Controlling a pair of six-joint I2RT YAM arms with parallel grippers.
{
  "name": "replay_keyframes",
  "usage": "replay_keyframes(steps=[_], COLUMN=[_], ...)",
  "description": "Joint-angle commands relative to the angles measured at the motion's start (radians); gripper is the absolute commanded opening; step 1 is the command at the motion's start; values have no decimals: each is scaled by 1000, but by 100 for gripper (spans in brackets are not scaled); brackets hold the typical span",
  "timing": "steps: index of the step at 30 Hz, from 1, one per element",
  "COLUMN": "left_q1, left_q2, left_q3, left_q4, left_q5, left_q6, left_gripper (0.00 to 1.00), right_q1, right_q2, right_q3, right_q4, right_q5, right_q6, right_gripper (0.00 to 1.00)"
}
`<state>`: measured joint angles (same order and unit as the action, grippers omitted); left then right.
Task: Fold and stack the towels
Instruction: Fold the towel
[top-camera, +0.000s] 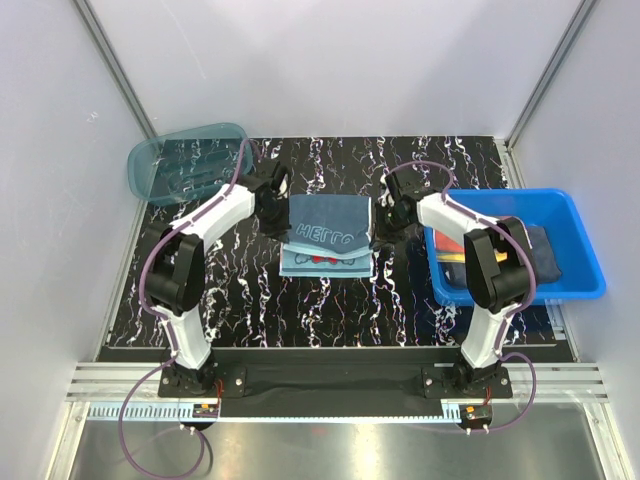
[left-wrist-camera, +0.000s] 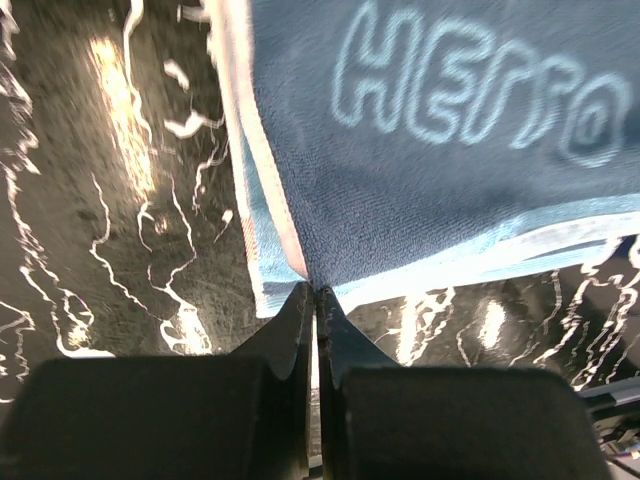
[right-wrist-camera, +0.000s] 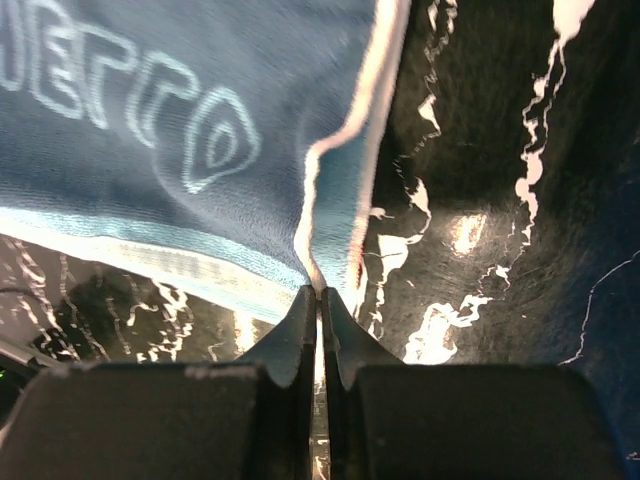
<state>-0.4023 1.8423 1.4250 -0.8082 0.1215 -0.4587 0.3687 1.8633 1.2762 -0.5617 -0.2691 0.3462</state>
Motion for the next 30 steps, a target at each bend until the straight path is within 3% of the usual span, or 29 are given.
replay_keyframes(steps=[1,6,12,30], left_q1=[-1,-1,0,-1], left_q2=[-8,-38,-81,-48], left_q3=[61,135,-113,-241], left_q4=[-39,-138,-2,109], left_q5=[-25,-68,-3,72], left_q6=[25,51,49,41], left_gripper=[0,0,0,0], right_q1=[10,10,27,32], right_q2=[-53,-81,-139,-85], right_q3=[60,95,-141,-224], right_q4=[-46,-99,87,161], right_q5=[16,-33,-94,-79], right_q6=[-13,-15,54,42], right_gripper=[0,0,0,0])
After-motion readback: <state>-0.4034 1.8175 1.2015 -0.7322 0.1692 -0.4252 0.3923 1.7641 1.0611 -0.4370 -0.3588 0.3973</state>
